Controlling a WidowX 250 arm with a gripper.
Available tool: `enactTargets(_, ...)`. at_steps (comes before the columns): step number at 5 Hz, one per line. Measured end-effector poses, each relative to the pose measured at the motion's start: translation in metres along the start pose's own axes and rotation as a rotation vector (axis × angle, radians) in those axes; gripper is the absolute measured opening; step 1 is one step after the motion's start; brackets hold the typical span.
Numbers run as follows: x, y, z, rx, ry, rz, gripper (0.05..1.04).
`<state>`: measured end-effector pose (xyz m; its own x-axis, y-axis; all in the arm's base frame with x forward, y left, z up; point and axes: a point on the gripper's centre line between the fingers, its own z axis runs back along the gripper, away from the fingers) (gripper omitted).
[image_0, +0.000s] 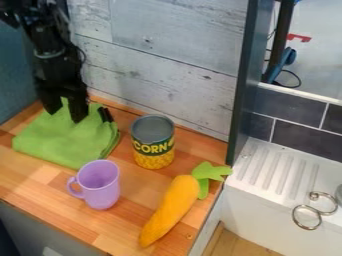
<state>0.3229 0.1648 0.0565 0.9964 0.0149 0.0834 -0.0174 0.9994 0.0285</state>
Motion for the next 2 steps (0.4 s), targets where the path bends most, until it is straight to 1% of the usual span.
enactTargets(1,0.006,-0.001,-0.025,0.012,0.015,0.007,1.0)
enactTargets(2,0.013,-0.002,-0.044,0.022,-0.01,-0.015,1.0)
